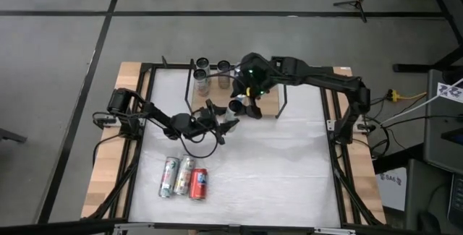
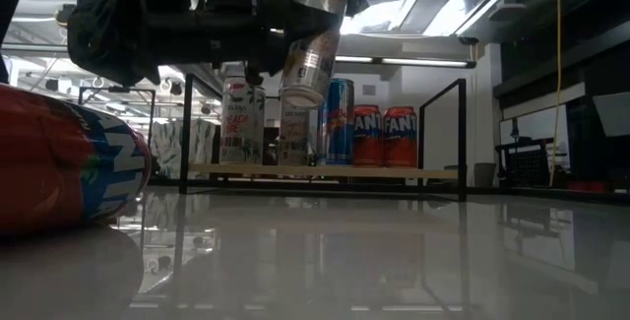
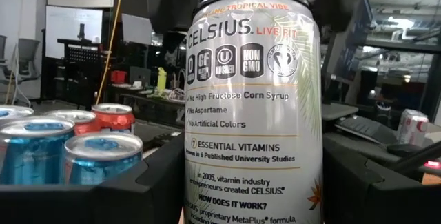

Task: Place canned beverage on shelf
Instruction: Put the top white yellow soda can on the shelf aligned with the other white yellow soda can

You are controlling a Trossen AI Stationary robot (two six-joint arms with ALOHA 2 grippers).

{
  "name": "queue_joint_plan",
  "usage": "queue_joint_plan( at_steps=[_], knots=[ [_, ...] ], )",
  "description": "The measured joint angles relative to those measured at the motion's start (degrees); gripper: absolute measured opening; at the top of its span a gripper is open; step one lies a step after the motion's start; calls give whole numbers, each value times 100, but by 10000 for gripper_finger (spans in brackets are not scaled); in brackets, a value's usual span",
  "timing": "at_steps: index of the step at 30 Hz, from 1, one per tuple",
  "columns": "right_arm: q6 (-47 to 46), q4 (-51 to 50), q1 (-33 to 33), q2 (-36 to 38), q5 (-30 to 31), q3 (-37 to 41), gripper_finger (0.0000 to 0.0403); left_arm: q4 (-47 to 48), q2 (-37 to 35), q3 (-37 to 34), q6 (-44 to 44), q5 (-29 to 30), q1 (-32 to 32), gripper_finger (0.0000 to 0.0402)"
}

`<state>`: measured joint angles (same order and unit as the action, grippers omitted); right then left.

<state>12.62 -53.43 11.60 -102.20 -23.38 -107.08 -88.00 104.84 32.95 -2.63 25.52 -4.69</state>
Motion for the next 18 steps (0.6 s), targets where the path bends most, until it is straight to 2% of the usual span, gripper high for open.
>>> queue_joint_plan(
  at_steps=[10, 18],
  knots=[
    [63, -457, -43, -126, -120, -130, 367, 209, 0, 0, -22, 4, 0, 234],
    [492, -500, -377, -220, 758, -130, 367, 242, 0, 0, -24, 6, 1, 234]
  ],
)
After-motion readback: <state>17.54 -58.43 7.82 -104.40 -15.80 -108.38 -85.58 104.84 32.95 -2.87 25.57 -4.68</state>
